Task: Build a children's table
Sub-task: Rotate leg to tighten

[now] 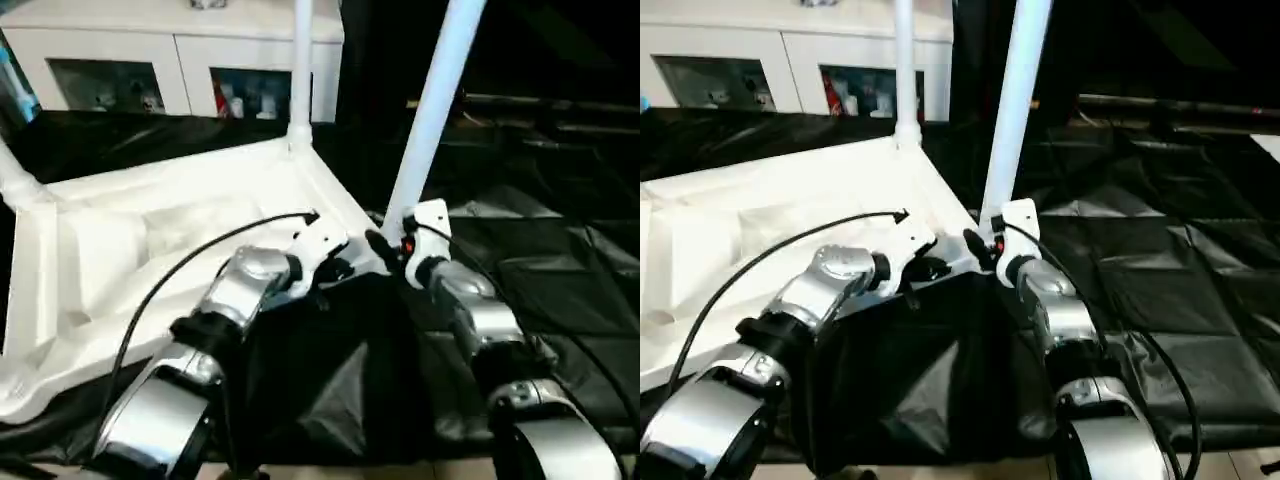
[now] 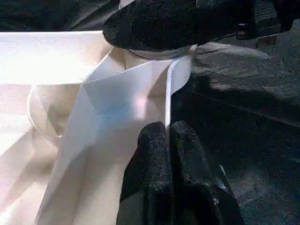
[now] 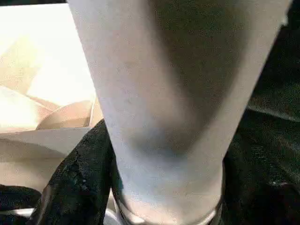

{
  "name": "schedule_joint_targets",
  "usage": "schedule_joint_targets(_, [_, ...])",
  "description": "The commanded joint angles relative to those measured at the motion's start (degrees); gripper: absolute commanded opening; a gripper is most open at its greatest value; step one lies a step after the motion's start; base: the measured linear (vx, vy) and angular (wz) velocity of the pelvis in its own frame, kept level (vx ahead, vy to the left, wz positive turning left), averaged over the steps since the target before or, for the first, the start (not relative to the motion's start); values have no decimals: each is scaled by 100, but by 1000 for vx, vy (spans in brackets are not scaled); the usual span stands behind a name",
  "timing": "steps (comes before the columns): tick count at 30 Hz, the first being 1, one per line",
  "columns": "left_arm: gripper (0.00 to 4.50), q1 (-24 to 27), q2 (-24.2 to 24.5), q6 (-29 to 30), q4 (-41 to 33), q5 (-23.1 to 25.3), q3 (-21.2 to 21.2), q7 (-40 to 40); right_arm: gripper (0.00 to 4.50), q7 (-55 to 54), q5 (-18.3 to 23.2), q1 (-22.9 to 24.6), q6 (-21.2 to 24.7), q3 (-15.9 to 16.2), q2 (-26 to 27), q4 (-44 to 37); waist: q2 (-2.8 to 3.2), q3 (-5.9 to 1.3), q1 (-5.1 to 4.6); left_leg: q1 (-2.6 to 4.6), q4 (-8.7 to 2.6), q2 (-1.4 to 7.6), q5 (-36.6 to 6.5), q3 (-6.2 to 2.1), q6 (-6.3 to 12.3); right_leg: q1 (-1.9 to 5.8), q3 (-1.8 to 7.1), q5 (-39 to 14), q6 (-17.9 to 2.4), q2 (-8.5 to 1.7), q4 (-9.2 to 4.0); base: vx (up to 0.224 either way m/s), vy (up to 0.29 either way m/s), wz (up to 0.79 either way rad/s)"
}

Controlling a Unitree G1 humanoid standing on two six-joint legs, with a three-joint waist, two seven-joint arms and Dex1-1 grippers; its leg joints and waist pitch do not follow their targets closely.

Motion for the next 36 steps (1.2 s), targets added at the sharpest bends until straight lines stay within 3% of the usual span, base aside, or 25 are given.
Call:
schedule_joint_targets(1, [0,-235,-87,-208,5,-74,141,298,340,604,104,162,174,326,309,177,-13,-355,-15,161,-459,376,-1635,-228,-56,114,260,-1460,-1036,-485,-504,0,0,0])
schedule_joint_targets(7, [0,138,304,-765,-437,-250,-121,-952,359,1877,61,331,133,721,-186,-326,-11,-363,0,130,-451,393,-1455,-227,83,157,256,-1225,-1079,-488,-478,0,0,0])
schedule_joint_targets(15, [0,521,875,-929,-952,-566,-245,-2331,359,3567,142,814,249,1170,-1141,-1303,6,-380,56,151,-421,419,-1191,-188,185,166,240,-510,-1373,-449,-372,0,0,0])
schedule_joint_targets(20, [0,685,1181,-887,-1194,-660,-279,-2946,359,4158,199,1066,376,1292,-1525,-1823,3,-361,88,140,-433,430,-1307,-187,189,167,240,-787,-1360,-464,-385,0,0,0])
schedule_joint_targets(22, [0,719,1244,-902,-1229,-660,-287,-3034,359,4273,265,1106,451,1283,-1587,-1928,7,-346,89,170,-450,436,-1548,-189,76,128,254,-1205,-1297,-469,-430,0,0,0])
schedule_joint_targets(25, [0,750,1286,-855,-1278,-685,-279,-3113,359,4395,353,1147,570,1268,-1620,-2033,5,-342,82,177,-463,436,-1645,-202,-24,118,260,-1381,-1252,-475,-448,0,0,0])
schedule_joint_targets(32, [0,734,1183,-750,-1277,-711,-172,-2939,303,4329,383,1245,774,1286,-1534,-2123,-9,-366,94,157,-430,421,-1317,-186,68,138,254,-919,-1320,-469,-398,0,0,0])
schedule_joint_targets(35, [0,687,1117,-757,-1186,-659,-141,-2755,289,4132,317,1235,788,1256,-1472,-2033,-7,-351,88,160,-439,419,-1410,-192,47,127,254,-1096,-1303,-474,-419,0,0,0])
schedule_joint_targets(36, [0,575,1002,-711,-980,-525,-84,-2333,285,3709,183,1168,781,1178,-1350,-1811,0,-352,78,169,-441,421,-1487,-194,1,112,261,-1223,-1285,-480,-428,0,0,0])
